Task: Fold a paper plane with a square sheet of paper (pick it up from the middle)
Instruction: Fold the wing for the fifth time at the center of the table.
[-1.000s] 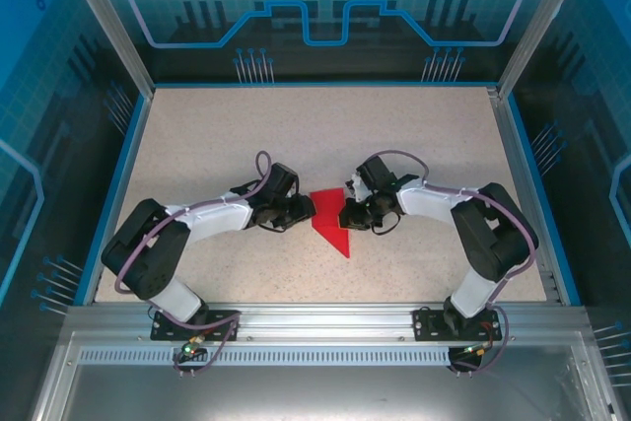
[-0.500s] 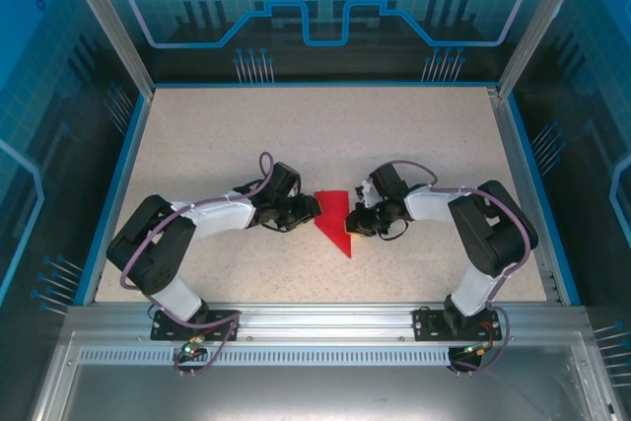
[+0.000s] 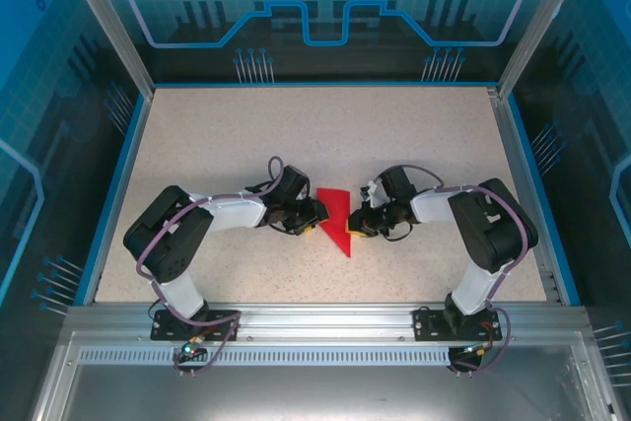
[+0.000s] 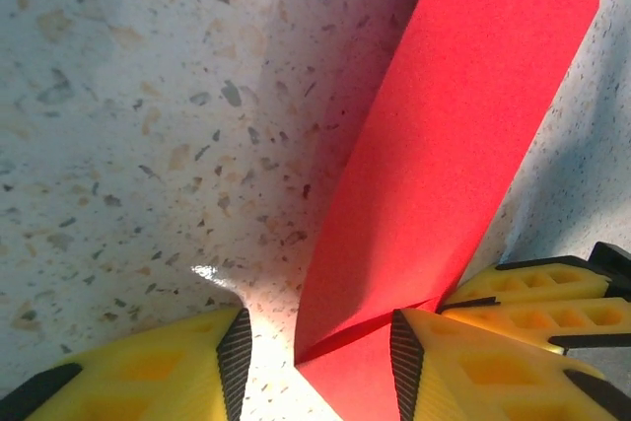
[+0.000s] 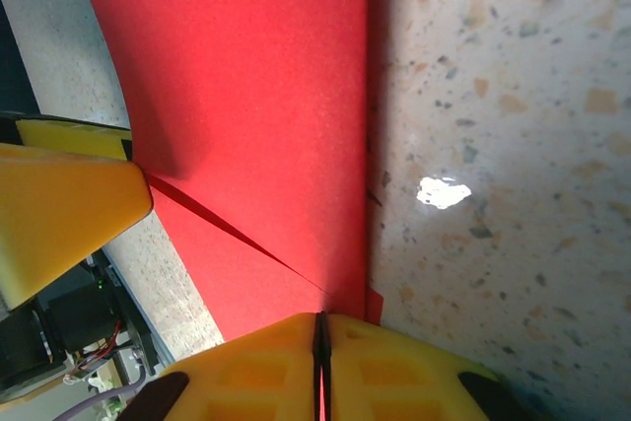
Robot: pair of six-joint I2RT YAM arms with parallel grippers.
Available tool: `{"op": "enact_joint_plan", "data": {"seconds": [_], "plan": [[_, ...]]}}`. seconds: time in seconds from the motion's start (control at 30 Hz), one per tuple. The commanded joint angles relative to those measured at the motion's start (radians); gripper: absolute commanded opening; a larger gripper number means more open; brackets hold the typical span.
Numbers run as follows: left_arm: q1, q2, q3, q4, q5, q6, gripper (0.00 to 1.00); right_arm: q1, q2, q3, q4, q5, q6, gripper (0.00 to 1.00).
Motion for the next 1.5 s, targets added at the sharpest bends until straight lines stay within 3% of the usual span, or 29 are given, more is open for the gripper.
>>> {"op": "enact_joint_plan", "data": {"seconds": [0.0, 0.4, 0.57, 0.67, 0.8, 0.93, 1.17, 1.33, 1.47], "plan": [[-0.019, 0.024, 0.032, 0.058, 0.043, -0.019, 0.42, -0.031, 0.053, -0.034, -0.027, 0.094, 0.007, 0.11], [-0.021, 0.006, 0.05, 0.088, 0.061, 0.02, 0.27, -0.04, 0.07, -0.025, -0.025, 0.091, -0.004, 0.12], [-0.021, 0.004, 0.059, 0.069, 0.062, 0.031, 0.15, -0.04, 0.061, -0.012, -0.032, 0.088, -0.009, 0.14], [-0.021, 0.006, 0.059, 0.069, 0.063, 0.028, 0.04, -0.039, 0.021, -0.007, -0.047, 0.094, -0.027, 0.15], [-0.021, 0.003, 0.063, 0.069, 0.059, 0.019, 0.0, -0.025, -0.089, -0.004, -0.101, 0.153, -0.074, 0.19], [-0.02, -0.003, 0.07, 0.061, 0.052, -0.011, 0.0, 0.034, -0.239, -0.005, -0.193, 0.309, -0.159, 0.26], [-0.026, -0.006, 0.081, 0.053, 0.05, -0.037, 0.0, 0.315, -0.451, -0.064, -0.222, 0.768, -0.219, 0.34], [-0.028, -0.003, 0.089, 0.049, 0.053, -0.038, 0.0, 0.469, -0.47, -0.092, -0.176, 0.925, -0.232, 0.37], [-0.028, 0.003, 0.097, 0.039, 0.054, -0.035, 0.0, 0.549, -0.396, -0.062, -0.165, 0.978, -0.241, 0.38]]}}
